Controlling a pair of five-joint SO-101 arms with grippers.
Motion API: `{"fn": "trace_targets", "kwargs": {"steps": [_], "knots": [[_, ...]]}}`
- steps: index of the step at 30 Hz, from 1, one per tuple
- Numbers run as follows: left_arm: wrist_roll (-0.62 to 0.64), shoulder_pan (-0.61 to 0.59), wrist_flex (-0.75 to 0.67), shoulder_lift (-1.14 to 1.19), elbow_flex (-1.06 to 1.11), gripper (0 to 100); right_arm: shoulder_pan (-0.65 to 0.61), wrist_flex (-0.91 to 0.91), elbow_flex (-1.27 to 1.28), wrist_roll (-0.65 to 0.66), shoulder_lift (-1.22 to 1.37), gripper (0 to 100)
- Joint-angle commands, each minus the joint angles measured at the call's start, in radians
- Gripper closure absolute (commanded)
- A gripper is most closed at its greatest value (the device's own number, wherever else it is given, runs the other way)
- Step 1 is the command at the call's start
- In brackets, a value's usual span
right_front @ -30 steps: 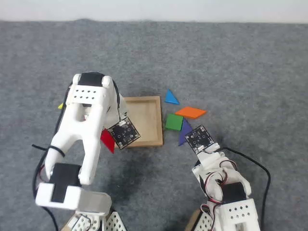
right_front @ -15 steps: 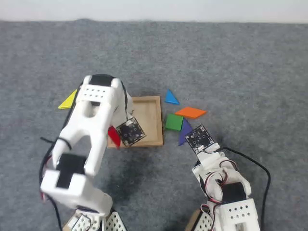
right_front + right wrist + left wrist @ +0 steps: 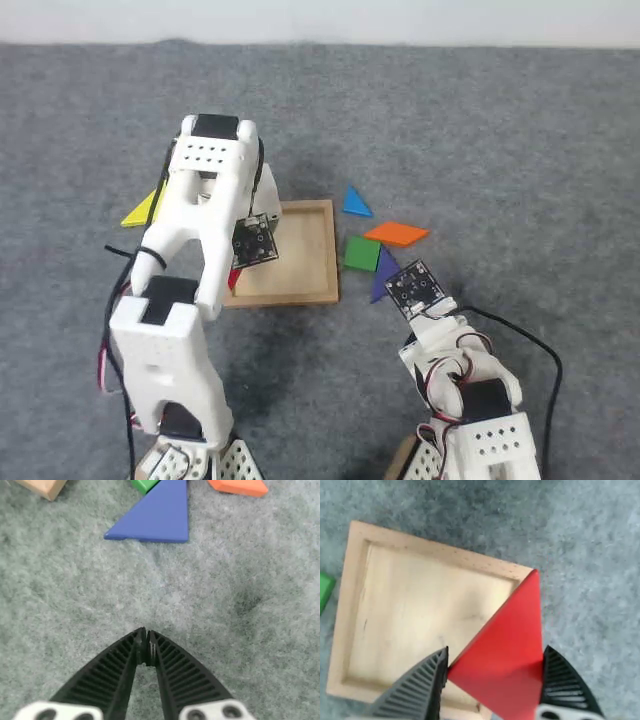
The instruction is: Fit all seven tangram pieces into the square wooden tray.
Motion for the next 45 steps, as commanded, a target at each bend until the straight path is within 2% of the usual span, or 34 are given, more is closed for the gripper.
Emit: {"fn": "trace_targets", "kwargs": {"steps": [1, 8, 13, 19, 29, 36, 45], "knots": [[-0.11, 0.012, 0.026, 0.011, -0.047, 82, 0.01, 0.002, 0.003, -0.005, 0.007, 99.2], [-0.121, 0.012, 0.023, 0.026, -0.051, 82, 0.01, 0.002, 0.003, -0.005, 0.007, 99.2], [-0.117, 0.012, -0.063, 0.028, -0.045, 82, 0.01, 0.002, 0.003, -0.005, 0.007, 99.2], [-0.121, 0.014, -0.081, 0.089, -0.054, 82, 0.01, 0.002, 0.003, -0.005, 0.007, 99.2], [-0.12, 0.015, -0.017, 0.187, -0.206, 82, 0.01, 0.002, 0.003, -0.005, 0.007, 99.2], [-0.12, 0.063, 0.012, 0.189, -0.211, 82, 0.01, 0.002, 0.003, -0.005, 0.007, 99.2], [-0.115, 0.063, 0.018, 0.187, -0.211, 81, 0.01, 0.002, 0.003, -0.005, 0.007, 99.2]]}}
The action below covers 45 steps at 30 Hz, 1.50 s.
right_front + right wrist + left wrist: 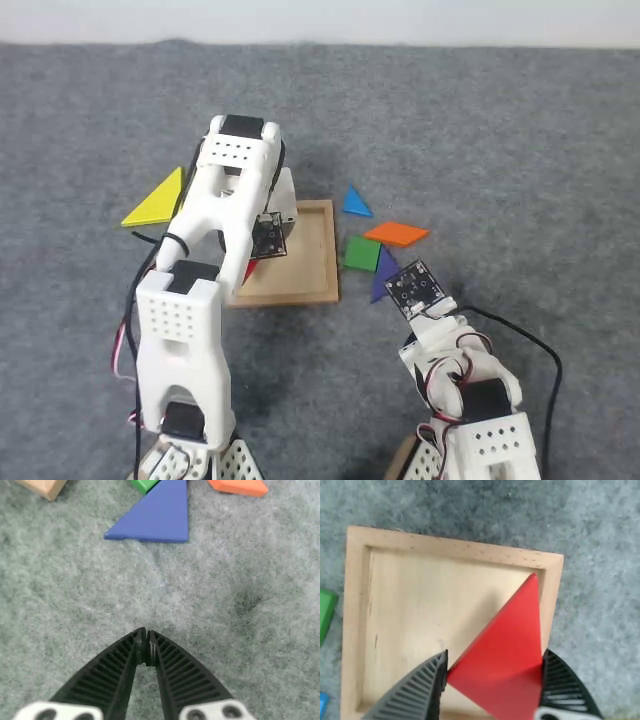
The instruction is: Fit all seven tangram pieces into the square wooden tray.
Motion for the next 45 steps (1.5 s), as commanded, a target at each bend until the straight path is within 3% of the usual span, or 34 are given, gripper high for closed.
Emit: {"fn": "trace_targets", "kwargs": {"steps": [1, 4, 9, 25, 33, 36, 40, 45], "knots": [[-0.041, 0.009, 0.025, -0.015, -0.042, 81, 0.01, 0.002, 0.003, -0.005, 0.007, 99.2], [-0.04, 0.006, 0.032, -0.015, -0.042, 79, 0.01, 0.002, 0.003, -0.005, 0.007, 99.2], [-0.043, 0.006, 0.048, -0.015, -0.042, 63, 0.01, 0.002, 0.003, -0.005, 0.007, 99.2], [-0.006, -0.017, 0.051, -0.04, -0.045, 62, 0.01, 0.002, 0.003, -0.005, 0.007, 99.2], [0.402, 0.003, 0.051, -0.084, 0.022, 64, 0.01, 0.002, 0.003, -0.005, 0.007, 99.2], [0.542, 0.008, 0.051, -0.104, 0.059, 73, 0.01, 0.002, 0.003, -0.005, 0.007, 99.2], [0.804, 0.0, 0.051, -0.138, 0.114, 98, 0.01, 0.002, 0.003, -0.005, 0.007, 99.2], [1.155, 0.0, 0.048, -0.141, 0.145, 99, 0.01, 0.002, 0.003, -0.005, 0.007, 99.2]]}}
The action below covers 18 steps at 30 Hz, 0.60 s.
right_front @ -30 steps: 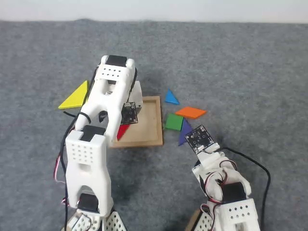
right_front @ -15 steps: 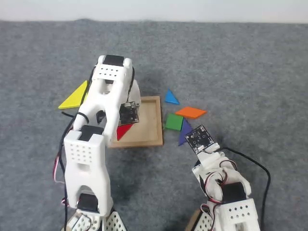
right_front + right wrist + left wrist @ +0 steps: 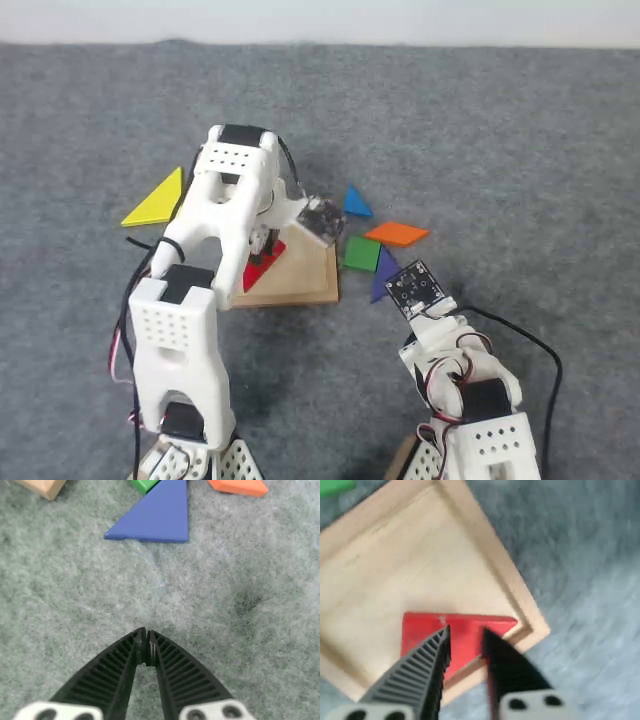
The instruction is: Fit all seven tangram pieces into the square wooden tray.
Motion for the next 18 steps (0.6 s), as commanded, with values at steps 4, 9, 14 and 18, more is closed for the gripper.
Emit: {"fn": "trace_targets", "kwargs": {"steps": [4, 9, 14, 18], "knots": [[0.341, 0.002, 0.038, -0.075, -0.024, 99, 0.01, 0.002, 0.003, -0.005, 0.007, 99.2], [0.351, -0.012, 0.038, -0.074, -0.03, 99, 0.01, 0.002, 0.003, -0.005, 0.007, 99.2], [0.391, -0.014, 0.04, -0.075, -0.028, 99, 0.01, 0.002, 0.003, -0.005, 0.007, 99.2], [0.578, -0.011, 0.04, -0.074, -0.022, 99, 0.01, 0.002, 0.003, -0.005, 0.007, 99.2]]}}
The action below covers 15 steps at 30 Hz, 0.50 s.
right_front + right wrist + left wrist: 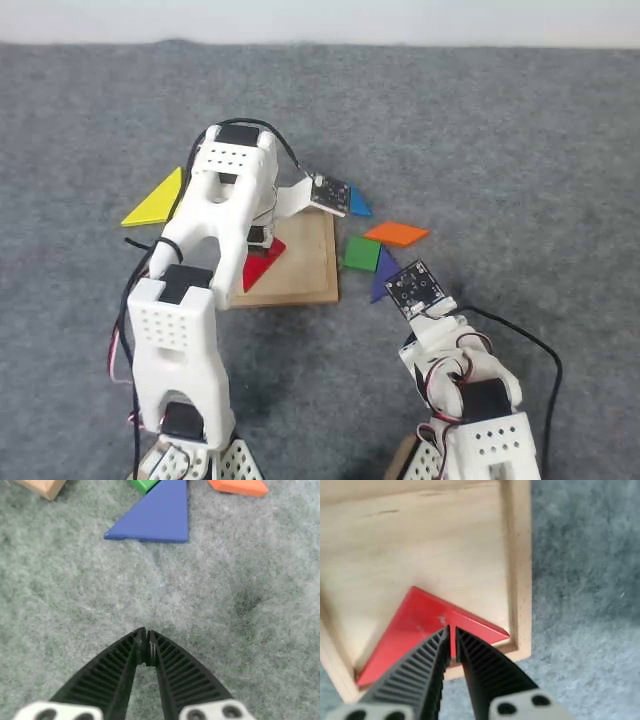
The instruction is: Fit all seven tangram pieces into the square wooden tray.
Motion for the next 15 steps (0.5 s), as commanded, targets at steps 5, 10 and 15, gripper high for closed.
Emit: {"fn": "trace_targets", "kwargs": {"steps": [5, 10, 15], "knots": [[0.187, 0.0, 0.04, -0.074, -0.027, 99, 0.01, 0.002, 0.003, -0.005, 0.007, 99.2], [0.249, -0.002, 0.041, -0.074, -0.021, 99, 0.01, 0.002, 0.003, -0.005, 0.007, 99.2], [0.473, -0.008, 0.04, -0.117, -0.038, 99, 0.01, 0.002, 0.003, -0.005, 0.007, 99.2]]}}
